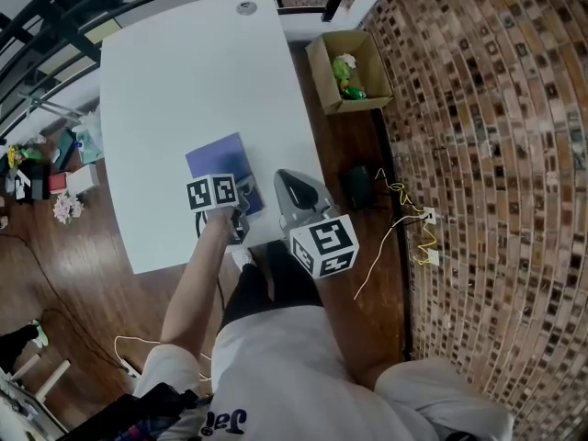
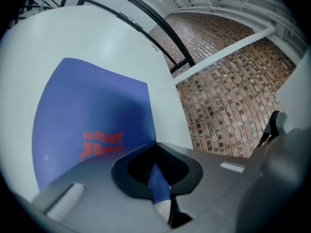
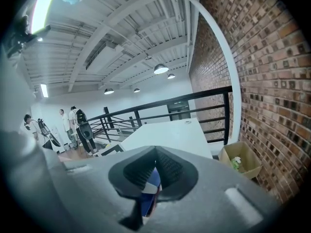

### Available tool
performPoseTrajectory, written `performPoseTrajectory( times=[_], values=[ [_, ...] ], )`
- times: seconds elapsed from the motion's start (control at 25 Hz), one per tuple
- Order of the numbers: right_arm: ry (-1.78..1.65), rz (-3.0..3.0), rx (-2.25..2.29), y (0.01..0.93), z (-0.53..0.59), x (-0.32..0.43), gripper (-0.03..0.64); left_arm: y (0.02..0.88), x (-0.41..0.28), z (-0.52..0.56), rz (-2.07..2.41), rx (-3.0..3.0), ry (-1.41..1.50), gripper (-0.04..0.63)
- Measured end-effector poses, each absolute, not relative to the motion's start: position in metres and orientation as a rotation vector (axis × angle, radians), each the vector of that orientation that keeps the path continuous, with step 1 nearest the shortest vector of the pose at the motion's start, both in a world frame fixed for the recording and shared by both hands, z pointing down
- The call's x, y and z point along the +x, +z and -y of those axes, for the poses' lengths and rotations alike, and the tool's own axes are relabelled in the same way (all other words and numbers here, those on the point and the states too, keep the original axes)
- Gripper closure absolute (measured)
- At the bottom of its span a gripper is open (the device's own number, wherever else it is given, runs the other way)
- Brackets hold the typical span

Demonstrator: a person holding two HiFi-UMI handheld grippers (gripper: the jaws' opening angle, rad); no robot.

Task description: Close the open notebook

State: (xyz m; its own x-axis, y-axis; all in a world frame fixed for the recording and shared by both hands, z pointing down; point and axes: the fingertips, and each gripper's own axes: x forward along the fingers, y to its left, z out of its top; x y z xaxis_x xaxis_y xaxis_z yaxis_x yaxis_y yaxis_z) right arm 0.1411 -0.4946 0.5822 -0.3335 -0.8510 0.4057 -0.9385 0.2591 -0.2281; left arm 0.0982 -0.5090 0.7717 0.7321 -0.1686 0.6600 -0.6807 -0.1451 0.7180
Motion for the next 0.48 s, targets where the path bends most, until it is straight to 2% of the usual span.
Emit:
performPoseTrajectory(
  times=[0.28, 0.32, 0.4, 0.48],
  values=[
    [0.602, 2.353, 1.698, 0.563, 0.494, 0.132, 0.624, 0.76, 0.102, 0.498, 0.589, 1.741, 0.477, 0.495],
    [0.595, 2.356, 1.703, 0.559, 0.492, 0.13, 0.625, 0.754, 0.098, 0.496, 0.589, 1.76, 0.466, 0.506],
    [0.574, 2.369, 1.708, 0.549, 0.487, 0.124, 0.624, 0.736, 0.088, 0.493, 0.604, 1.812, 0.438, 0.578],
    [0.544, 2.389, 1.712, 0.537, 0.482, 0.116, 0.625, 0.712, 0.076, 0.491, 0.621, 1.862, 0.397, 0.578]
  ],
)
